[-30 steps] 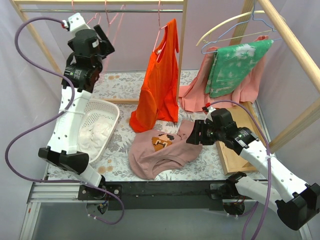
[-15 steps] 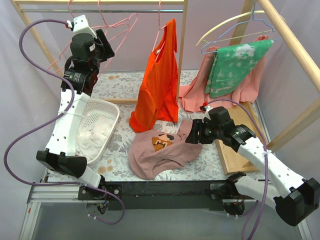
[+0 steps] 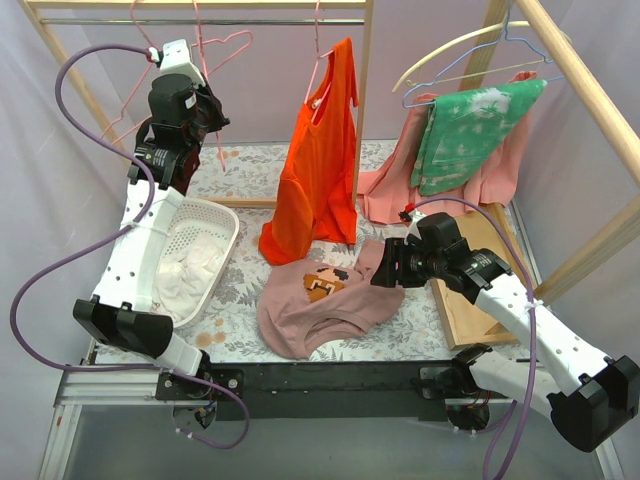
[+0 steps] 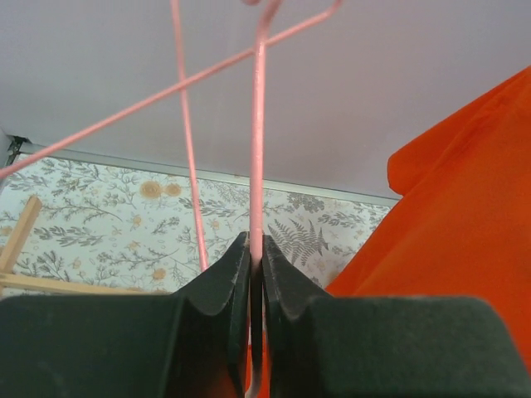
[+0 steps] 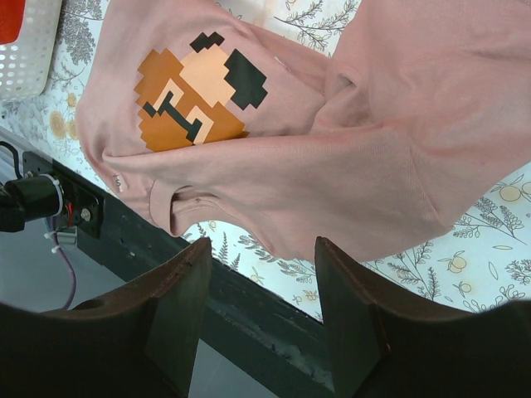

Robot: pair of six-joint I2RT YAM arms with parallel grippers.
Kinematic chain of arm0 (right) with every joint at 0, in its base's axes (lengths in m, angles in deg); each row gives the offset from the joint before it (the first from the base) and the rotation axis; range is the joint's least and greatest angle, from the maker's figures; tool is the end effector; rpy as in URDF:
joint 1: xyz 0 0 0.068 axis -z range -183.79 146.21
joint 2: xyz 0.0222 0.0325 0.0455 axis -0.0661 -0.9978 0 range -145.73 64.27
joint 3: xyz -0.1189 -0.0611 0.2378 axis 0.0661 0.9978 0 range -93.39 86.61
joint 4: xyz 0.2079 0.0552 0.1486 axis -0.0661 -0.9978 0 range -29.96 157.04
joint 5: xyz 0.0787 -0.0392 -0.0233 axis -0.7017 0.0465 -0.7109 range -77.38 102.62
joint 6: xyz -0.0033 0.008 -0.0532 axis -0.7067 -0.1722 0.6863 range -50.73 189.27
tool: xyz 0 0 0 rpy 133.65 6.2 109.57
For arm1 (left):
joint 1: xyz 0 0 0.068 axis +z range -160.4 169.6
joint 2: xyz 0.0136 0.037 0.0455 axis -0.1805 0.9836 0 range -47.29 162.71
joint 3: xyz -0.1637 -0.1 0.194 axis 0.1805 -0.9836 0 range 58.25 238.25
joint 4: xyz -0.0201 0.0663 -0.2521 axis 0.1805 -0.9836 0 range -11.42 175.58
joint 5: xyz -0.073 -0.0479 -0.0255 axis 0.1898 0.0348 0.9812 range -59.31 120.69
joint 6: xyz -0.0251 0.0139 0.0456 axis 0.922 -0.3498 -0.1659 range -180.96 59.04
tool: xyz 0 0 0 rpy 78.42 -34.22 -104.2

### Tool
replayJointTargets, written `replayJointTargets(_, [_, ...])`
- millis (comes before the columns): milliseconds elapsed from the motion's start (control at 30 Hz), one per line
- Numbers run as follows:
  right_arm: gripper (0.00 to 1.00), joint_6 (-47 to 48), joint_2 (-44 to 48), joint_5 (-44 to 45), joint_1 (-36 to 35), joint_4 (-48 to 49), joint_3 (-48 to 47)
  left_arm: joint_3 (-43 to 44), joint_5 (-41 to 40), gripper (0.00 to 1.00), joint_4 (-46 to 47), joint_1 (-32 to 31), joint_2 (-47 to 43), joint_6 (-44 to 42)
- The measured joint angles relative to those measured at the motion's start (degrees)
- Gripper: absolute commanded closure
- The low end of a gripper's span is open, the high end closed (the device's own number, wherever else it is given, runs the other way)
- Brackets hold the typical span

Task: Place the t-shirt on the hanger
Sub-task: Pick up the hanger from the clothesline.

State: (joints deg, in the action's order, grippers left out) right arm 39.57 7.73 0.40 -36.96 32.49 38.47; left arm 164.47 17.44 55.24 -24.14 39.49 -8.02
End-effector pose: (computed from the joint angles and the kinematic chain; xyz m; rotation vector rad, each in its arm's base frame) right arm 0.1677 0.1186 0.2831 -0.1872 2.4301 0.7754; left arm 0.3157 -0.0687 0.4948 -0.7633 1.6309 -0.6395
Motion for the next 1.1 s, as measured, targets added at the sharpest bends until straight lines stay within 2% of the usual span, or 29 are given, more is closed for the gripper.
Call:
replayJointTargets(67, [0.39,0.0,0.0,0.0,0.0,0.0,0.0,0.0,0.39,1.0,0.0,0.0,-0.11,0.0])
replayJointTargets(333, [0.39,0.0,0.02,-0.02,0.0,0.0,0.0,0.02,2.45,1.0,0.55,0.02,-0.48,-0.63])
replayJointTargets(1100, [0.39,-0.02,1.95,0.02,0.0,-0.02,0.0,-1.66,22.77,1.0,9.68,0.02,0.72,-1.99])
